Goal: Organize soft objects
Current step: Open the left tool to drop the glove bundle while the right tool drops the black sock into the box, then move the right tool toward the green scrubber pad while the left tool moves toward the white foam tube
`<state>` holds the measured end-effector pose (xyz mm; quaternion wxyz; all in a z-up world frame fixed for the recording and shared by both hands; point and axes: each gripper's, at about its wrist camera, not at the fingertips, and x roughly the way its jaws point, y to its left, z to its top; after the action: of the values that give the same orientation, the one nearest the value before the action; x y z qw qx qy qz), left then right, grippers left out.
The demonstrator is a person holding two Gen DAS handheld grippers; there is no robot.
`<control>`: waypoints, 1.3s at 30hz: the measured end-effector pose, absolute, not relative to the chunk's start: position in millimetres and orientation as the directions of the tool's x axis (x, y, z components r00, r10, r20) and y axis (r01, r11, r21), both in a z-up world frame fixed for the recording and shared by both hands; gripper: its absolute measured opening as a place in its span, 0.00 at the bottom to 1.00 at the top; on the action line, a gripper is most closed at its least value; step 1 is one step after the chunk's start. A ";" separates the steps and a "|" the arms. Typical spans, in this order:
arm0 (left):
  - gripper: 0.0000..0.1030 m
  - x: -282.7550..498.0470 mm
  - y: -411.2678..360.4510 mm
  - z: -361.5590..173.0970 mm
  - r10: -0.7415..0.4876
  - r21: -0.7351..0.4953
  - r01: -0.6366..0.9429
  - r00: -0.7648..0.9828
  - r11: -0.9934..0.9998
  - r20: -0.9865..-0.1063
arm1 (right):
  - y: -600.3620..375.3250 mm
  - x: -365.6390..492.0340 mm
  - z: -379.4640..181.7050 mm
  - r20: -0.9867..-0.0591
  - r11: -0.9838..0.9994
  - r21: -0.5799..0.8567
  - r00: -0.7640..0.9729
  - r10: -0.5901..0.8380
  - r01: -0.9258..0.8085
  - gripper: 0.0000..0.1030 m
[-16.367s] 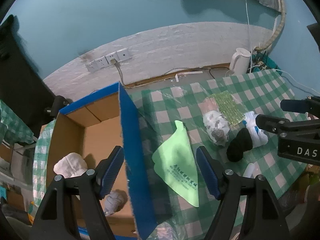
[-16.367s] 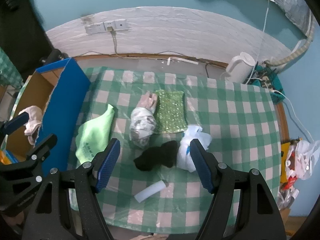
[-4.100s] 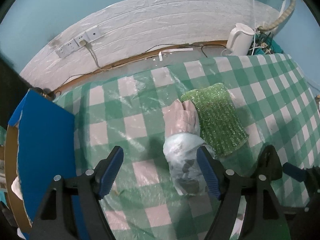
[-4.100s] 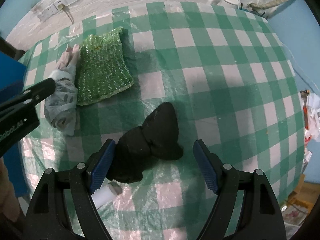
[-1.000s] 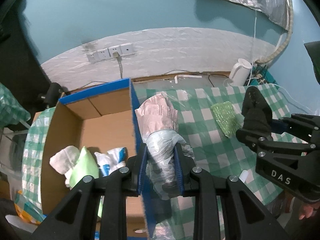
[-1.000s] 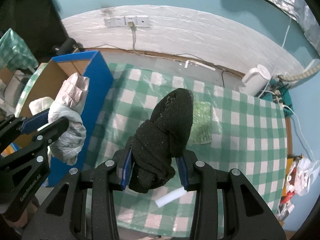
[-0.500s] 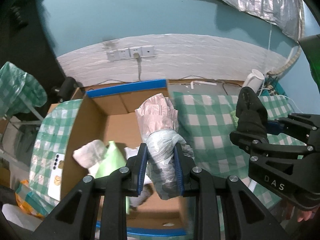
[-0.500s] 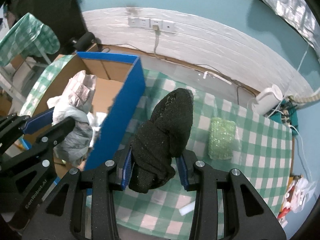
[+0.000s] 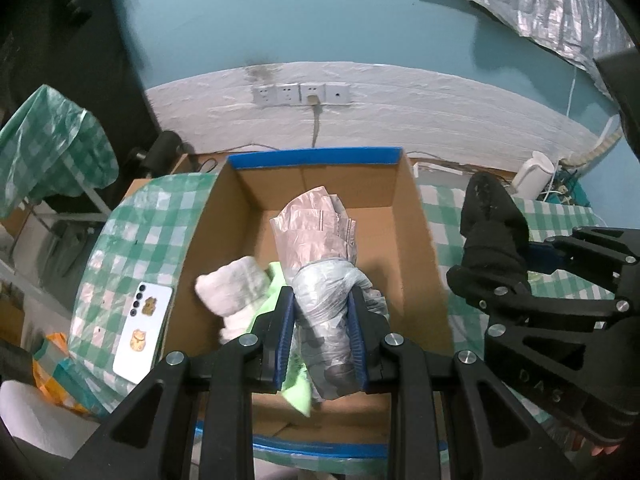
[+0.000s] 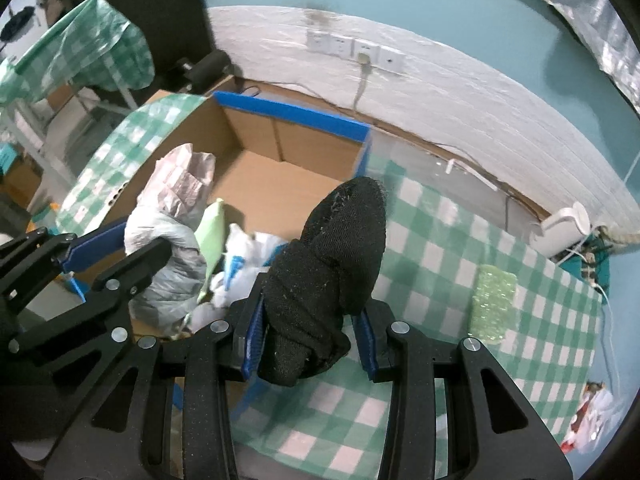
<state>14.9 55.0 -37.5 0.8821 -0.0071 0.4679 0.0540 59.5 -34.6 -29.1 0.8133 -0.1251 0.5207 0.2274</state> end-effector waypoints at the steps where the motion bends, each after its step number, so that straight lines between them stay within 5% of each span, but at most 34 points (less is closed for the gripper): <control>1: 0.25 14.4 58.1 -38.5 0.091 0.038 -0.106 0.554 0.994 -0.828 | -31.3 59.8 -31.1 -0.905 0.863 0.037 0.349 0.242 -0.504 0.37; 13: 0.28 16.0 83.5 -61.0 0.109 0.039 -0.151 0.487 0.988 -0.867 | -10.2 65.5 -51.8 -0.917 0.847 0.114 0.273 0.291 -0.520 0.41; 16: 0.36 17.3 86.3 -66.3 0.122 0.046 -0.170 0.468 0.984 -0.875 | -11.0 67.7 -52.5 -0.915 0.856 0.112 0.284 0.287 -0.504 0.60; 22: 0.55 19.9 86.7 -70.3 0.146 0.069 -0.182 0.451 0.981 -0.880 | -22.2 72.2 -52.2 -0.908 0.872 0.136 0.293 0.300 -0.471 0.68; 39: 0.60 29.2 52.9 -68.7 0.074 0.027 -0.106 0.470 0.994 -0.879 | -74.8 78.9 -55.0 -0.911 0.915 0.133 0.316 0.264 -0.382 0.71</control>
<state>29.2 52.9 -68.7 0.8572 -0.0156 0.5120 0.0527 78.9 -74.8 -55.0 0.8094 -0.0533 0.5497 0.1995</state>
